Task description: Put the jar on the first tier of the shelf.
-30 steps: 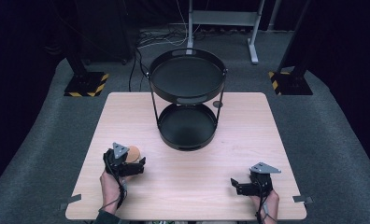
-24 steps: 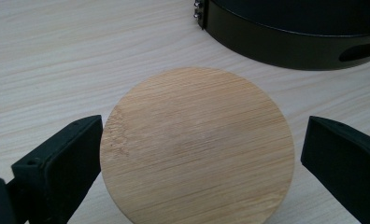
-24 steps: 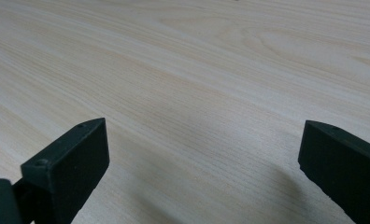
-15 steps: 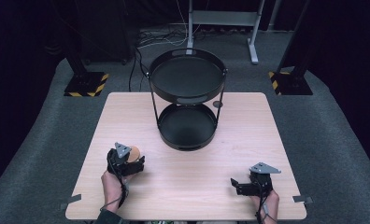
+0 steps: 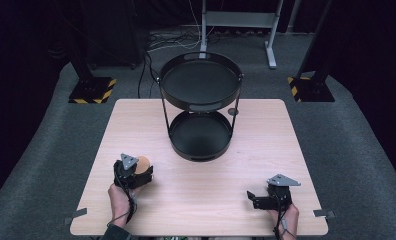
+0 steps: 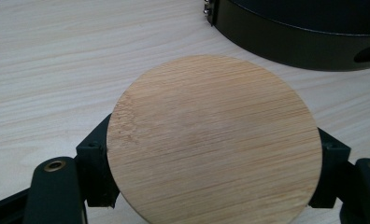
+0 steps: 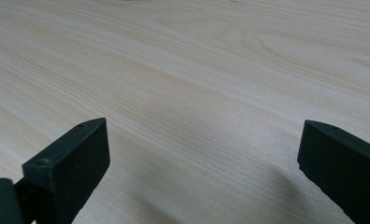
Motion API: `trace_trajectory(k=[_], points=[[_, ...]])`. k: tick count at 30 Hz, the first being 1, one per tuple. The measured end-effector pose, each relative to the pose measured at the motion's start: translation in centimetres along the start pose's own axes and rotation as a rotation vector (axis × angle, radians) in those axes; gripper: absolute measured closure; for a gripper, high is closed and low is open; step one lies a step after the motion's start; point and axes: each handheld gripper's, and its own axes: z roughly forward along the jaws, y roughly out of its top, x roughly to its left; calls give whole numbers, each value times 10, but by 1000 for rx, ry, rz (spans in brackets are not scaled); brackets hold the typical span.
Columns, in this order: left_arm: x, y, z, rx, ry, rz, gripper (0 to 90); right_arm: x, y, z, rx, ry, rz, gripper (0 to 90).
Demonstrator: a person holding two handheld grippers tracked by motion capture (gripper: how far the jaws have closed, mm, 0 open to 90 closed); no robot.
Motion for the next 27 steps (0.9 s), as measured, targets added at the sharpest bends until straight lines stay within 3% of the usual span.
trace_trajectory(k=[27], points=[[-6, 18, -14, -30, -24, 34, 250, 0, 0, 1, 8, 1, -4, 15]])
